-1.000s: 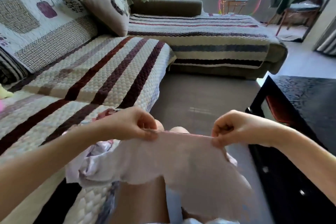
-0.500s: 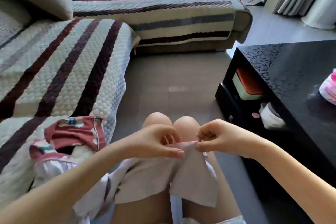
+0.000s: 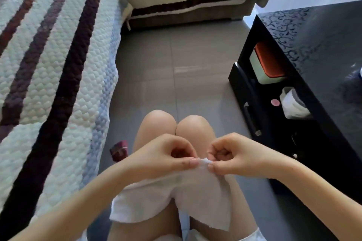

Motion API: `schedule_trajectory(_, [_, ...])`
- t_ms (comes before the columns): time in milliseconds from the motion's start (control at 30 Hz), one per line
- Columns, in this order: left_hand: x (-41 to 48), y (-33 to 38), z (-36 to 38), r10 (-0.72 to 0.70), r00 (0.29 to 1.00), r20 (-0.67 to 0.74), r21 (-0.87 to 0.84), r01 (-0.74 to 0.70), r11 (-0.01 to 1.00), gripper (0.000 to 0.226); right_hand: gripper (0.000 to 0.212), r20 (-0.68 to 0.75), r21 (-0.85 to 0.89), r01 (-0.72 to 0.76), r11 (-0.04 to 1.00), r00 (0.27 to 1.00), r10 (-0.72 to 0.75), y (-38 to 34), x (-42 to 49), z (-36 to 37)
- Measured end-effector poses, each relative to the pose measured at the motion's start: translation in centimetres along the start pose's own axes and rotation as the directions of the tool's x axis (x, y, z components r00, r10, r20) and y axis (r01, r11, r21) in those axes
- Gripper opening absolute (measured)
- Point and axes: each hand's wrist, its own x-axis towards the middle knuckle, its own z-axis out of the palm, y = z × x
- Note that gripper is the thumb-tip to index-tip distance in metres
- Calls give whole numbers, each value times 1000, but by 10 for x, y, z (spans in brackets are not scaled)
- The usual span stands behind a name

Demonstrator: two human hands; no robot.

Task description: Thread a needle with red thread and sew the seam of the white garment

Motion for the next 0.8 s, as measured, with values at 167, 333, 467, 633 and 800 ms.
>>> schedule_trajectory(167, [4, 1, 0, 10, 1000, 6, 2, -10, 1000, 32, 26, -26, 96, -10, 995, 1000, 13, 2, -2, -4])
schedule_trajectory(333, [0, 21, -4, 115, 986, -117, -208, -137, 969, 16, 12, -103, 189, 73, 979, 993, -55, -16, -11, -18])
schedule_trajectory(467, [-1, 48, -15, 140, 986, -94, -170, -154, 973, 21, 12, -219, 381, 207, 901, 967, -130, -41, -30, -47])
schedule_trajectory(633, [11, -49, -66, -120, 798, -590, -37, 122, 992, 38, 13, -345, 155, 84, 984, 938, -25, -36, -23, -52])
schedule_trajectory(800, [5, -183, -86, -668, 585, -461, -332, 585, 741, 37, 16, -339, -87, -26, 996, 941, -5, -25, -2, -29])
